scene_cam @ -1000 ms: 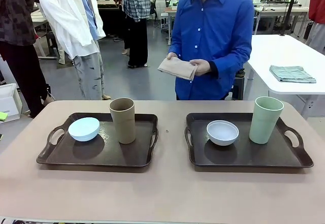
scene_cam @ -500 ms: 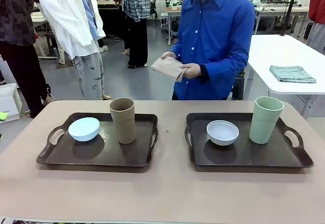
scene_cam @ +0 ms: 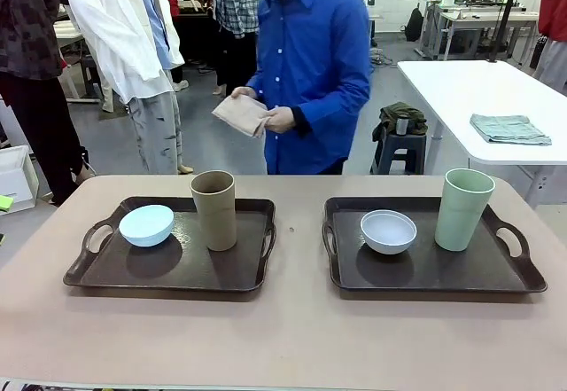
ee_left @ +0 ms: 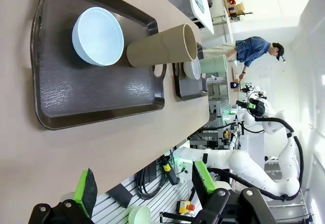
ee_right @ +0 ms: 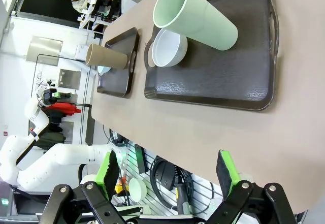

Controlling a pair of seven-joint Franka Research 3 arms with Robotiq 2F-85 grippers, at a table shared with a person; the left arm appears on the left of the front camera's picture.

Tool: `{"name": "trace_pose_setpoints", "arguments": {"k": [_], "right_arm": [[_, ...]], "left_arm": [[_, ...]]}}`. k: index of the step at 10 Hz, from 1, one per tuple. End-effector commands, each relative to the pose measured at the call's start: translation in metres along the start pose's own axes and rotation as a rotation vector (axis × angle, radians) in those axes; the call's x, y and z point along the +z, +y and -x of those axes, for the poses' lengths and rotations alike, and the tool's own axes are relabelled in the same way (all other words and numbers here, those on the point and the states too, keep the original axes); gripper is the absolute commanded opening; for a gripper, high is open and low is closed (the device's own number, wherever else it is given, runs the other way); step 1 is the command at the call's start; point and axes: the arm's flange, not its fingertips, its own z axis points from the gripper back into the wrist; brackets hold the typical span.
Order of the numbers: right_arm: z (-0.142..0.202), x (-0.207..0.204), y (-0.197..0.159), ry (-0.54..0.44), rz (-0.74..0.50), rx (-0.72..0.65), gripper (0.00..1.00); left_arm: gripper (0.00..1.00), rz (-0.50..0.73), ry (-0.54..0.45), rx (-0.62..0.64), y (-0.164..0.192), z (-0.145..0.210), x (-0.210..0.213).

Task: Set up a tray with a mat and arrange the tableware.
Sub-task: Pick up the Picnic Bowl and Reusable plastic cup from the Handle tray in front of the human's position and hold them in the air.

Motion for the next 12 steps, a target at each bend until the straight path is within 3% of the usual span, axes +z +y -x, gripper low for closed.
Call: {"name": "trace_pose_setpoints", "arguments": {"k": [1,12], "right_arm": [[-0.0002,-0.0007,-0.0007,-0.001,-0.015,0.000,1.00],[-0.0002,-0.0007,-0.0007,-0.001,-0.015,0.000,1.00]], "left_arm": [[1.00,0.011,-0.008,0.015,-0.0013,-0.0004,0.0006],[1.00,0.011,-0.008,0.015,-0.0013,-0.0004,0.0006]]}}
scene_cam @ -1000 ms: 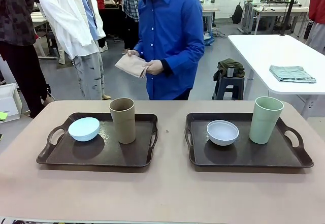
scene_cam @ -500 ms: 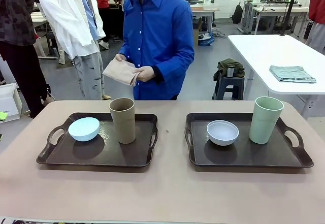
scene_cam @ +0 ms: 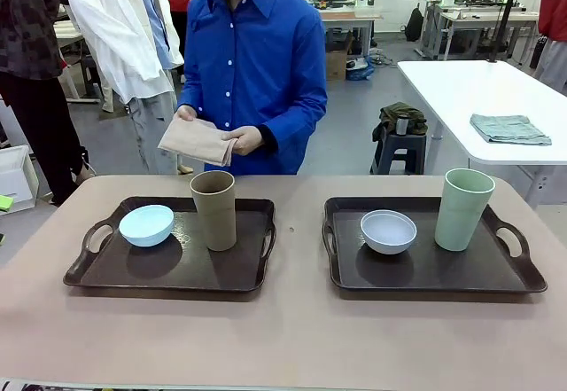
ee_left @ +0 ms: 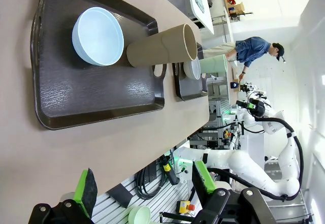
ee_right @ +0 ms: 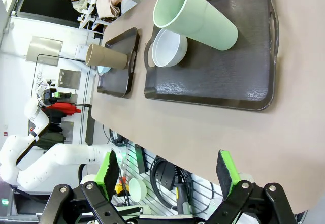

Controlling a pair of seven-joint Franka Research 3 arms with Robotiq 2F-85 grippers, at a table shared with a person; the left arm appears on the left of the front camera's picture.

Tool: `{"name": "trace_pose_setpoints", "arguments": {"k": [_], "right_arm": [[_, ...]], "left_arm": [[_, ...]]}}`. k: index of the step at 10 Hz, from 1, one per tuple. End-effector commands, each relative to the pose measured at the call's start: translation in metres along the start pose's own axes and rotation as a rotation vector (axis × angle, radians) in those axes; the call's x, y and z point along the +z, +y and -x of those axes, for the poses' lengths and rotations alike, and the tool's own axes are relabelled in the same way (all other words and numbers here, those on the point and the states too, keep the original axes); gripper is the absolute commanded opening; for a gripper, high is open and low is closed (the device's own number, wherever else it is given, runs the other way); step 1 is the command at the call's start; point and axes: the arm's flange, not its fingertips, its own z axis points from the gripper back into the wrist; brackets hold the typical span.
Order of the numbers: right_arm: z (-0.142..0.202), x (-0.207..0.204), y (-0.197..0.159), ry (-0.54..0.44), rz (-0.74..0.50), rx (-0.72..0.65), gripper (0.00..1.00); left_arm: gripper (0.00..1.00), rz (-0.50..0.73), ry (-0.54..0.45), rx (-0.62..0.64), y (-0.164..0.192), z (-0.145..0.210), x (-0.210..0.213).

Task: Set up a tray with a mat and arrange the tableware.
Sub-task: Pick up the Picnic Bowl and Reusable plastic cup from the Handle tray in front of the human's position and hold them in the air.

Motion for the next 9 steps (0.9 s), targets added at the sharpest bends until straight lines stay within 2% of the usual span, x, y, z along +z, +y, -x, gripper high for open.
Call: {"name": "trace_pose_setpoints", "arguments": {"k": [1,9], "right_arm": [[-0.0002,-0.0007,-0.0007,-0.001,-0.015,0.000,1.00],[-0.0002,-0.0007,-0.0007,-0.001,-0.015,0.000,1.00]], "left_arm": [[1.00,0.011,-0.008,0.015,-0.0013,-0.0004,0.0006],[1.00,0.011,-0.008,0.015,-0.0013,-0.0004,0.0006]]}}
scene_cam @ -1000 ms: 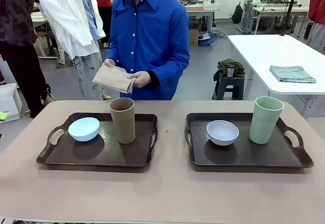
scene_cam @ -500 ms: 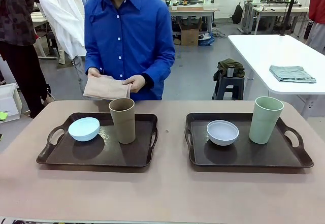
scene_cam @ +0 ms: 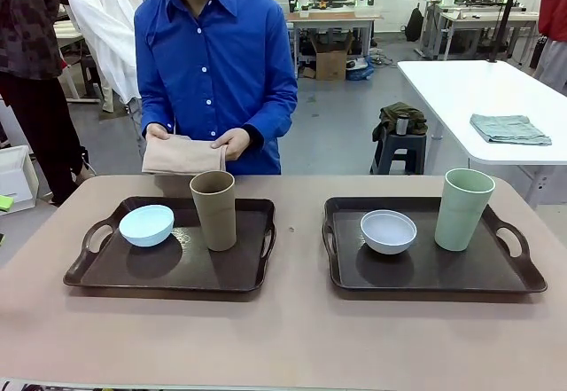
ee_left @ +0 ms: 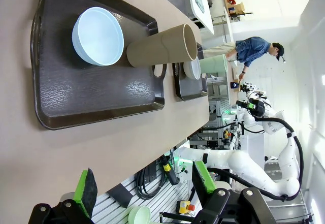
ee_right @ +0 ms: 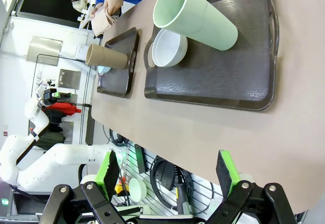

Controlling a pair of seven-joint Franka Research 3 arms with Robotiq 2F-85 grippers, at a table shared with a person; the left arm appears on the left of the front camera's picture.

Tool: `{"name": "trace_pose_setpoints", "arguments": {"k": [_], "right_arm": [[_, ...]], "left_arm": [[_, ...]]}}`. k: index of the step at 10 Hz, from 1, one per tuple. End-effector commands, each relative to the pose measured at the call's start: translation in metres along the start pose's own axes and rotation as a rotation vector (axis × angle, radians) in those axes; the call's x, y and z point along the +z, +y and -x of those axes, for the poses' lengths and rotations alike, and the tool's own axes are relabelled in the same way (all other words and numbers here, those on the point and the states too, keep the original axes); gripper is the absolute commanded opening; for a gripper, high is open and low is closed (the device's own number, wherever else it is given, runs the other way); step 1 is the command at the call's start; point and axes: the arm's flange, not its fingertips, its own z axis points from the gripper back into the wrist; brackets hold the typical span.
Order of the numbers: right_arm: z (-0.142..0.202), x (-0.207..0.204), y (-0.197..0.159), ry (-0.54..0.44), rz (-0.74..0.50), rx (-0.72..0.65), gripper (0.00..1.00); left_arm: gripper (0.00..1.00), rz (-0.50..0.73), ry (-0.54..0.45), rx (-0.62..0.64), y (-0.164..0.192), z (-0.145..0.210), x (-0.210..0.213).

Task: Set up a tray with a mat and arrange the tableware.
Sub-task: Pick up the Picnic Bowl and Reusable plastic cup from the Handle tray in front of the human's position and hold them in the air.

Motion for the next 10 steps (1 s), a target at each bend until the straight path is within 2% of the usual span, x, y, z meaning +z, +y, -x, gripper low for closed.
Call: {"name": "trace_pose_setpoints", "arguments": {"k": [1,4,5,10], "right_arm": [[0.000,-0.001,-0.001,-0.001,-0.015,0.000,1.00],[0.000,0.000,0.000,0.000,0.000,0.000,1.00],[-0.005,0.002,0.014,-0.019,0.025,0.058,1.00],[-0.019,-0.010,0.077,-0.050,0.174,0.307,1.00]], "left_arm": [[1.00,0.011,-0.008,0.015,-0.001,0.000,0.001],[1.00,0.000,0.000,0.000,0.000,0.000,0.000],[1.00,-0.055,-0.048,-0.047,-0.004,-0.005,0.000],[1.00,-0.262,-0.032,-0.310,-0.045,-0.006,0.009]]}}
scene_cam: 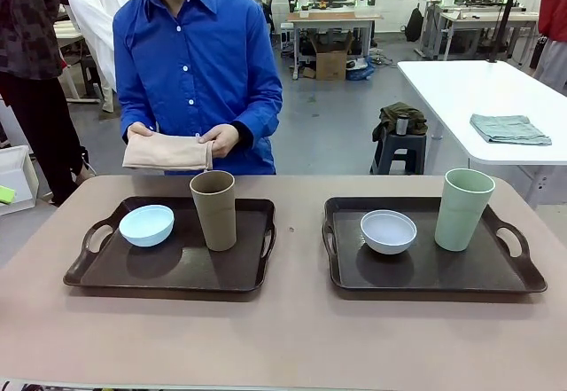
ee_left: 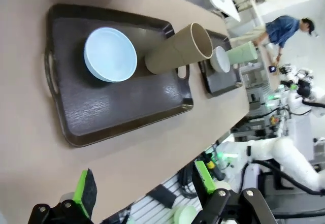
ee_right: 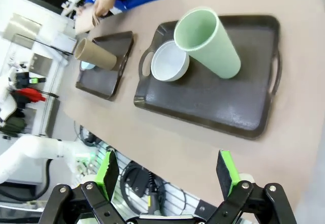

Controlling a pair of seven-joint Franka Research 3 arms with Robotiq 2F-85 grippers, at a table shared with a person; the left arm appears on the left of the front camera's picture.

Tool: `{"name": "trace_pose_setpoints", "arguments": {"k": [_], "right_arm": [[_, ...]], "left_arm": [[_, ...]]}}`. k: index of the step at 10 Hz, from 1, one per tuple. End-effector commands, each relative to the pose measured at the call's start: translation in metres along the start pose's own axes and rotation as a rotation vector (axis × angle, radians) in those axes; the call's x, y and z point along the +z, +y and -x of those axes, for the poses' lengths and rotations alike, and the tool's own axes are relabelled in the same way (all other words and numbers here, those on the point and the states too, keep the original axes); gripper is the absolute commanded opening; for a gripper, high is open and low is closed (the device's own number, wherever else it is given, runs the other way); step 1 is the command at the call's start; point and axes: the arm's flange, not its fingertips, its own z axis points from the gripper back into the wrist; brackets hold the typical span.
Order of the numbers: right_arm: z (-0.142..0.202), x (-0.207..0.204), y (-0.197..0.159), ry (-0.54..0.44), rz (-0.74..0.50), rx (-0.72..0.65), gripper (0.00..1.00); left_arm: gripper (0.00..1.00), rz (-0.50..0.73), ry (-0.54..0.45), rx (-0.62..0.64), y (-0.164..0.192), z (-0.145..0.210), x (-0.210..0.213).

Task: Set up a tray with a mat and arrange the tableware.
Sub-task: Pick up the Picnic Bowl and Reusable plastic cup from the Handle tray in front of the human's position and hold them in the air.

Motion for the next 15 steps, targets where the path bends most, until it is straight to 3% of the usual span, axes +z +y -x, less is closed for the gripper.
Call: {"name": "trace_pose_setpoints", "arguments": {"k": [1,5,8,9,10,15], "right_arm": [[-0.009,-0.016,0.025,-0.014,0.061,0.145,1.00],[-0.058,-0.071,0.110,0.077,0.118,0.410,1.00],[-0.070,-0.111,0.125,0.119,0.101,0.483,1.00],[-0.066,-0.112,0.113,0.063,0.098,0.496,1.00],[-0.061,-0.106,0.139,0.108,0.102,0.483,1.00],[-0.065,-0.105,0.138,0.094,0.103,0.500,1.00]], "left_arm": [[1.00,-0.115,-0.031,-0.139,-0.014,-0.001,0.006],[1.00,-0.276,0.028,-0.393,-0.050,-0.041,0.021],[1.00,-0.318,0.124,-0.518,-0.057,-0.055,0.017],[1.00,-0.286,0.121,-0.500,-0.052,-0.053,0.011],[1.00,-0.309,0.079,-0.459,-0.068,-0.052,0.020],[1.00,-0.303,0.085,-0.472,-0.066,-0.051,0.020]]}}
